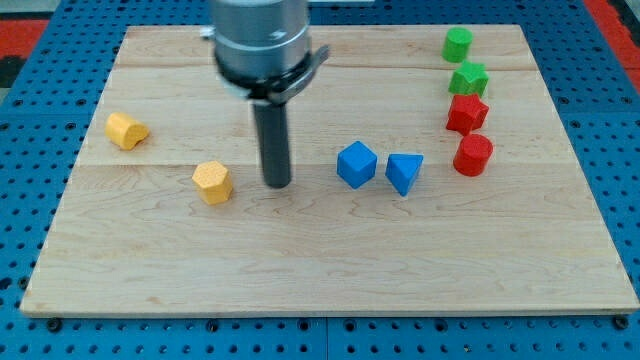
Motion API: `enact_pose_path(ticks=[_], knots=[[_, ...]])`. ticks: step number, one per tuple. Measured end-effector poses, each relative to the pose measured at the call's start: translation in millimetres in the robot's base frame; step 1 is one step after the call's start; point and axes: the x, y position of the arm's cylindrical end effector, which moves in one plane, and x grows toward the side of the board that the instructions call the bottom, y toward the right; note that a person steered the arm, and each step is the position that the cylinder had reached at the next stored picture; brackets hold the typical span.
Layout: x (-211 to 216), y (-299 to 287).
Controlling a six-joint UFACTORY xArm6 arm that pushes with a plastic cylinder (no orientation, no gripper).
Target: Slide the hexagon below the heart
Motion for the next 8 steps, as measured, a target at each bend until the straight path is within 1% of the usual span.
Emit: enact_pose_path(ticks=[1, 3, 5, 6, 7, 8], knots=[[-8, -26], [-7, -26], [-5, -56], [19, -25], [-22, -89], [-46, -135]])
